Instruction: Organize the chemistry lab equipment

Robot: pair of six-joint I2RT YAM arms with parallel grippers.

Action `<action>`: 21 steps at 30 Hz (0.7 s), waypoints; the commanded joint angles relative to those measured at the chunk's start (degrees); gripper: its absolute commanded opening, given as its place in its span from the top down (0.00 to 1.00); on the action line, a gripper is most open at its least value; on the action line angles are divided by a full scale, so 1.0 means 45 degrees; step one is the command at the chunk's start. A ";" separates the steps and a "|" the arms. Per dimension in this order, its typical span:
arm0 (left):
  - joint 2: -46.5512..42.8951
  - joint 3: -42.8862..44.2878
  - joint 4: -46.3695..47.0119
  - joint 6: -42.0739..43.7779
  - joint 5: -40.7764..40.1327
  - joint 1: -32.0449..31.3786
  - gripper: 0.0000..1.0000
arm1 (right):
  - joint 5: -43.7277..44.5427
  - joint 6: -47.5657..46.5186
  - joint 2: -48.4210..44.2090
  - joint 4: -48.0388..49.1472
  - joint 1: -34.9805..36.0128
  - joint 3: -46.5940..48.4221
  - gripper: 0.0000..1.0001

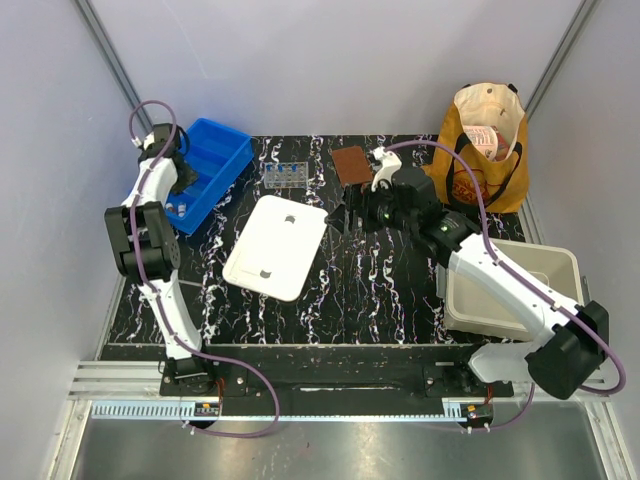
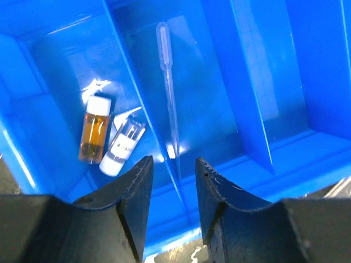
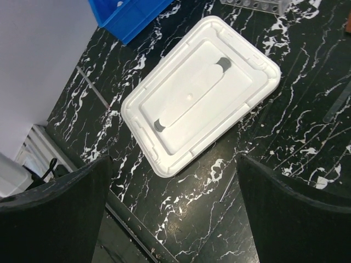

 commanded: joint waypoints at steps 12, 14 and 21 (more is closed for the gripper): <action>-0.7775 -0.5069 0.0454 0.1647 0.3599 -0.1663 0.55 | 0.4747 -0.0233 0.1790 -0.2898 0.0002 0.1152 0.16; -0.8811 -0.6161 0.0668 0.1843 0.3992 -0.2113 0.55 | 0.5331 -0.0780 0.2551 -0.3268 -0.0017 0.1659 0.18; -1.2327 -0.9542 0.1235 0.2389 0.5496 -0.3052 0.53 | 0.7541 -0.1621 0.4955 -0.4247 -0.0543 0.3555 0.36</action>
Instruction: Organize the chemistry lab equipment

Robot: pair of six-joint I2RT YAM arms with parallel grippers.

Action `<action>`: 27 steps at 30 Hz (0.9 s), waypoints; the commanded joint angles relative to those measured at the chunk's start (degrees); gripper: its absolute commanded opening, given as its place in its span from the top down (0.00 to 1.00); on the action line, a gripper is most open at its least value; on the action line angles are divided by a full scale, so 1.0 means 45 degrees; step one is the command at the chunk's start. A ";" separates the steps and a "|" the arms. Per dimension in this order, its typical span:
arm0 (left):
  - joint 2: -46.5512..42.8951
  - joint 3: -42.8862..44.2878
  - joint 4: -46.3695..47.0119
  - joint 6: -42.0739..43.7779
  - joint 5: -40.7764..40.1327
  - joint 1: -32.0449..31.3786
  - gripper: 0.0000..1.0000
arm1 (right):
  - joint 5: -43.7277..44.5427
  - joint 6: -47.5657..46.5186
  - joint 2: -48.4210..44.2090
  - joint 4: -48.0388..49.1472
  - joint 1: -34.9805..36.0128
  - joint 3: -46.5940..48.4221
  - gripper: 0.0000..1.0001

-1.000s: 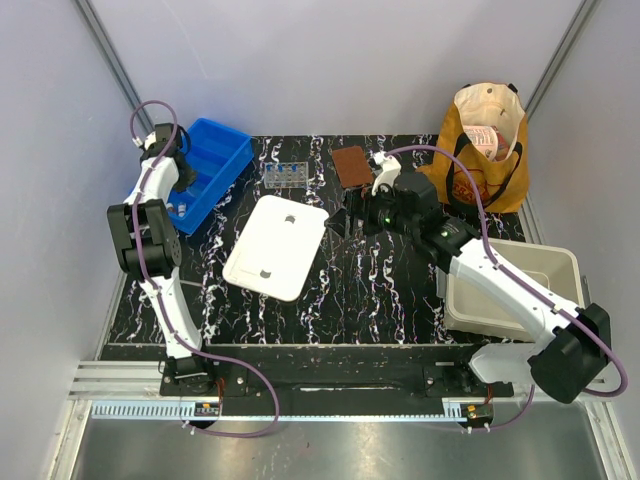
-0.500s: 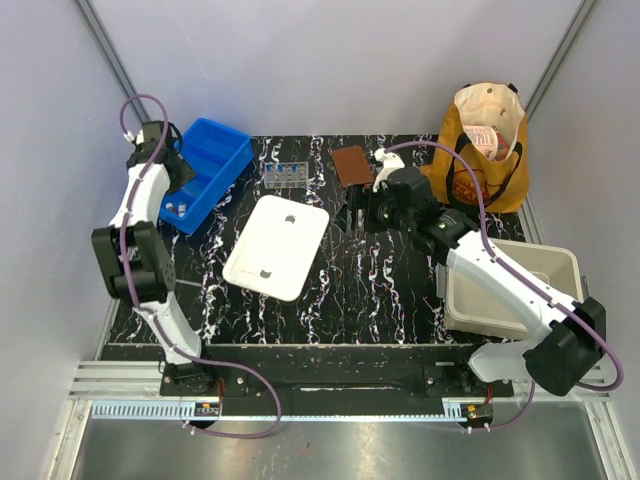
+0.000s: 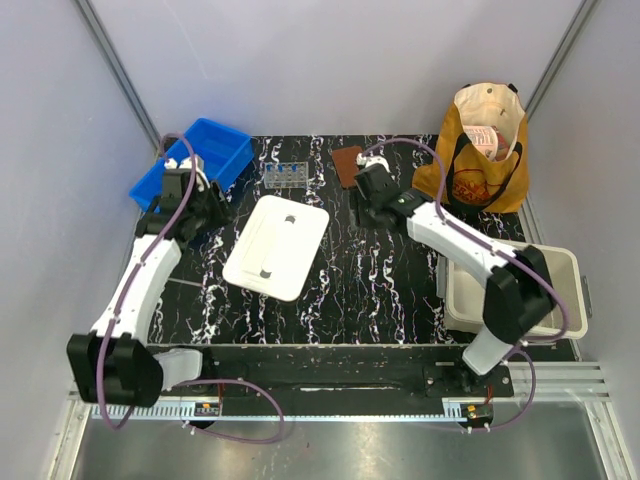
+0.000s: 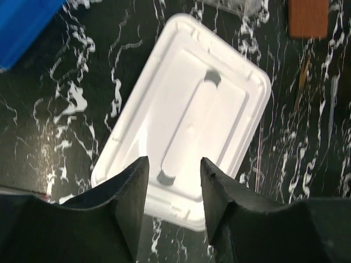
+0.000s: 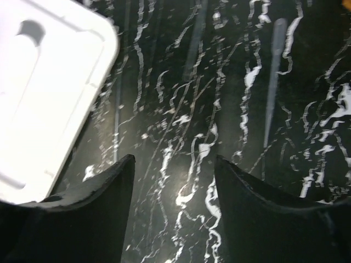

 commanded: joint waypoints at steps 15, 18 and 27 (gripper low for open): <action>-0.5365 -0.3550 0.0917 0.1032 0.0391 -0.1767 0.49 | 0.1308 -0.2101 0.4680 -0.1312 -0.3019 0.3680 0.60; -0.5717 -0.3491 0.0818 0.1072 -0.0078 -0.2081 0.48 | 0.0977 -0.2198 0.5130 -0.1527 -0.3353 0.4071 0.60; -0.5934 -0.3511 0.0857 0.0994 -0.0178 -0.2316 0.47 | 0.0390 -0.2374 0.6146 -0.1762 -0.3607 0.4618 0.61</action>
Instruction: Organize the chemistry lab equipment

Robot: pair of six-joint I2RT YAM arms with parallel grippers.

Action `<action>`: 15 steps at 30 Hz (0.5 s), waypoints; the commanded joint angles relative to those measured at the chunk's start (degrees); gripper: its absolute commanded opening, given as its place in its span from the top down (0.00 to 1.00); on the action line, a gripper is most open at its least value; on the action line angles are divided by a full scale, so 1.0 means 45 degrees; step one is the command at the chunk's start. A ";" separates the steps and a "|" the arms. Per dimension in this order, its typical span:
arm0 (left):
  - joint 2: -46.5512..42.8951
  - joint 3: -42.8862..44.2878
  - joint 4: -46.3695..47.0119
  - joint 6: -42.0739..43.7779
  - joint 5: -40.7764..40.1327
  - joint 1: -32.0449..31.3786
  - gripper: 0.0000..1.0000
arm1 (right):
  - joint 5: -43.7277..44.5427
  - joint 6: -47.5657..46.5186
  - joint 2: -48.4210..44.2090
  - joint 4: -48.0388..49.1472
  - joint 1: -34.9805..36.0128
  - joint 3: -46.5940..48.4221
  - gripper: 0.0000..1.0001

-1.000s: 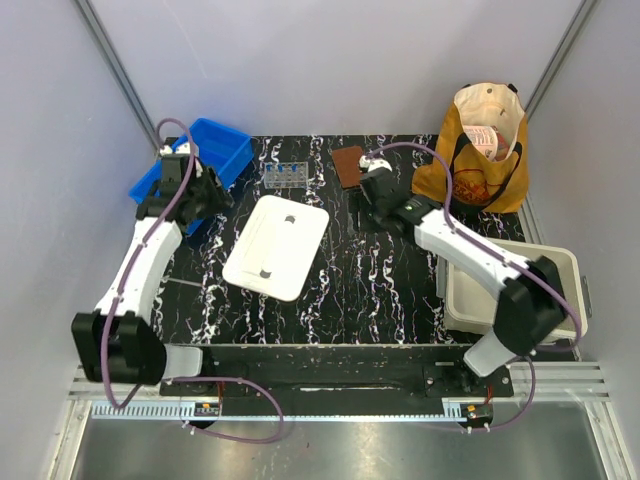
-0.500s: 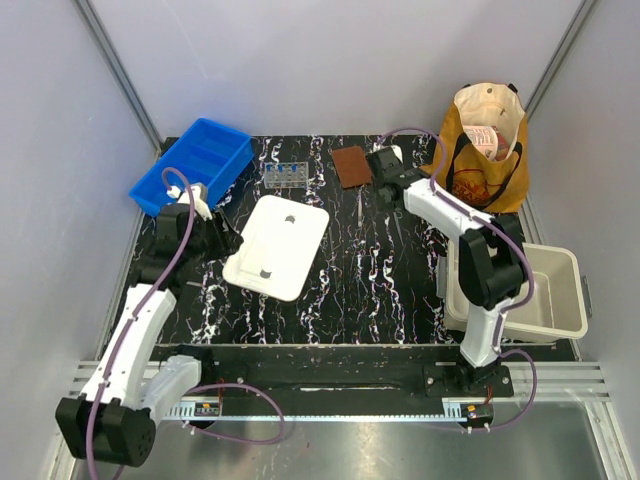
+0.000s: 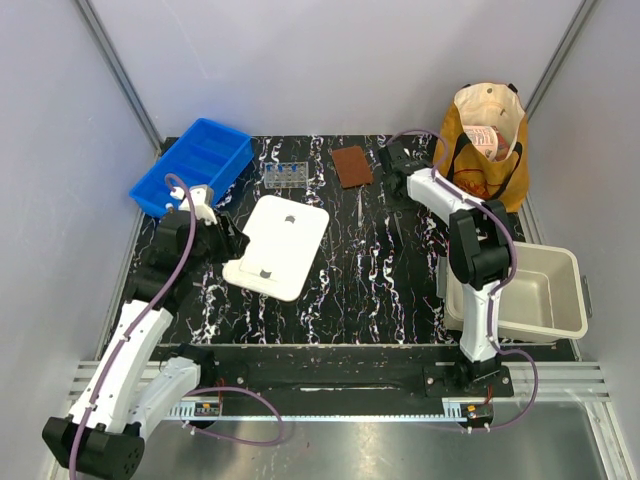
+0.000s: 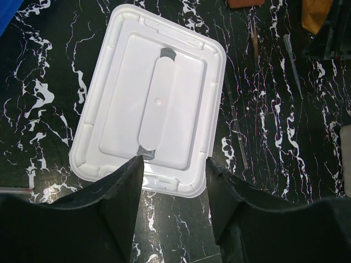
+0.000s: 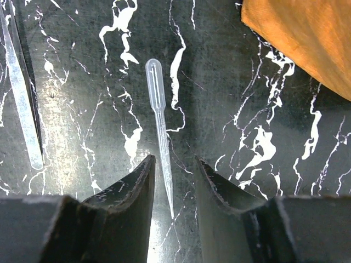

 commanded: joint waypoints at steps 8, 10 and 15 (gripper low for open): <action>-0.0032 0.0176 0.0488 0.0124 -0.0527 -0.0170 0.47 | -0.1124 -0.0105 0.1006 -0.0179 -0.0237 0.0758 0.61; -0.0090 0.0176 0.0430 0.0144 -0.0723 -0.0189 0.47 | -0.1163 -0.0066 0.1065 -0.0042 -0.0237 0.0699 0.61; -0.0227 0.0137 0.0429 0.0144 -0.0997 -0.0189 0.47 | -0.1203 -0.0105 0.1299 -0.0022 -0.0257 0.0758 0.62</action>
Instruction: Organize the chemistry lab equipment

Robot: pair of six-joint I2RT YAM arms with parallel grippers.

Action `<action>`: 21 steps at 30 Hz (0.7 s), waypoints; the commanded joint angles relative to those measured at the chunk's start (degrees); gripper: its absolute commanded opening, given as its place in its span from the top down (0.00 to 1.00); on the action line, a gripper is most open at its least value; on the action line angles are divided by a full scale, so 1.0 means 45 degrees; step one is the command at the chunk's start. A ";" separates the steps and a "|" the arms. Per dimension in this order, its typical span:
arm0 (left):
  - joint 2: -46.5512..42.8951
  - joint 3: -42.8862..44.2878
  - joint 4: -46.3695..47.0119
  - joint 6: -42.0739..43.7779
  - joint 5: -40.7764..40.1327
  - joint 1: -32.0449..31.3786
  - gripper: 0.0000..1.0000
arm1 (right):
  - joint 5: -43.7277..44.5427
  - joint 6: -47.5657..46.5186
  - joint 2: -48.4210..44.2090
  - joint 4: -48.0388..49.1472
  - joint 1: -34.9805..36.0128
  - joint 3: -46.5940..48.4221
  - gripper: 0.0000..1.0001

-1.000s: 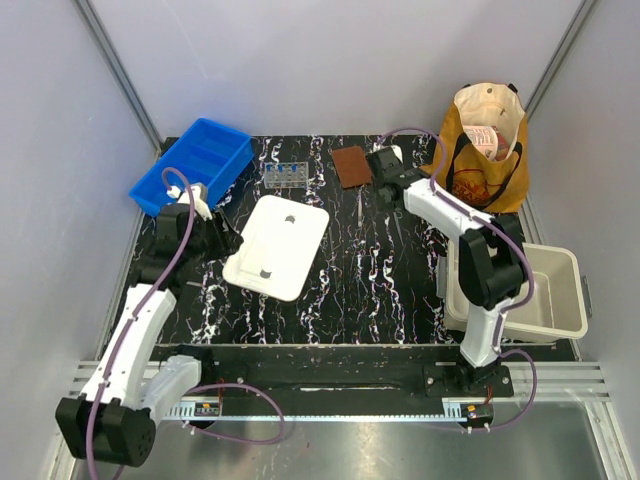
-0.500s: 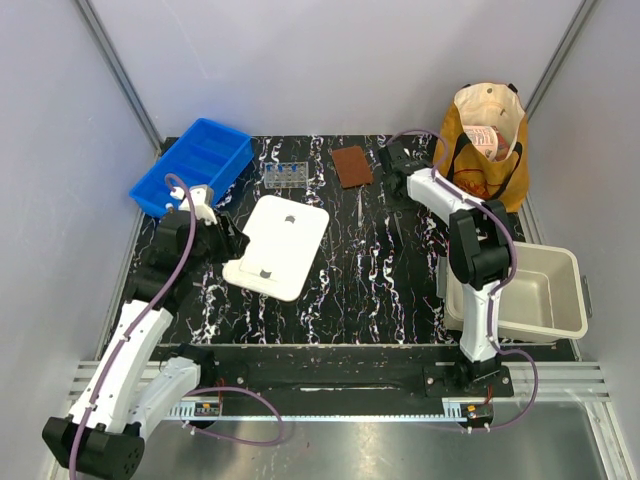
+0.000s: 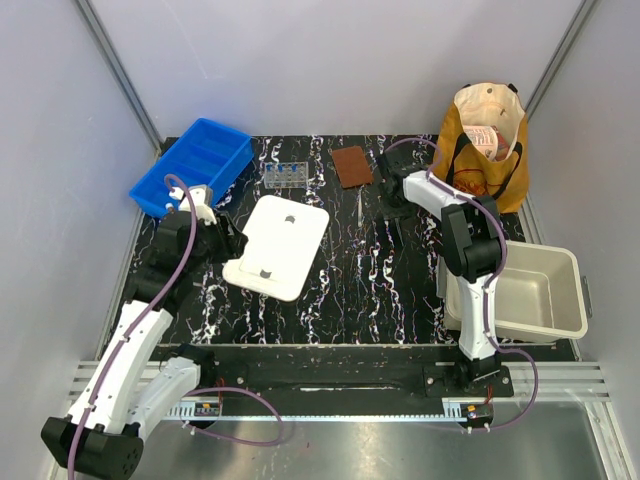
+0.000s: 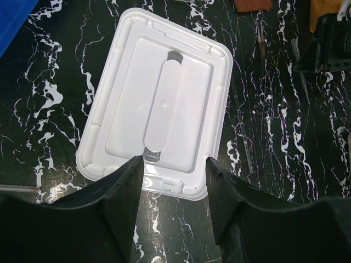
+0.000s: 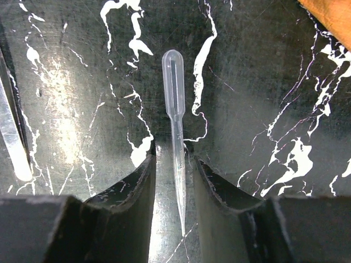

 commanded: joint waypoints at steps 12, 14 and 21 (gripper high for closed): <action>-0.0086 0.0156 0.0468 0.0105 -0.0516 -0.0058 0.47 | -0.0909 -0.0042 -0.0148 0.0119 -0.0107 -0.0129 0.75; -0.0047 0.0156 0.0468 0.0085 -0.0477 -0.0058 0.47 | -0.1046 -0.0023 -0.0305 0.0158 -0.0126 -0.0227 0.80; -0.0125 0.0078 0.0546 -0.0012 -0.0400 -0.0058 0.48 | -0.1359 -0.0003 -0.1319 0.0178 -0.0126 -0.0539 0.88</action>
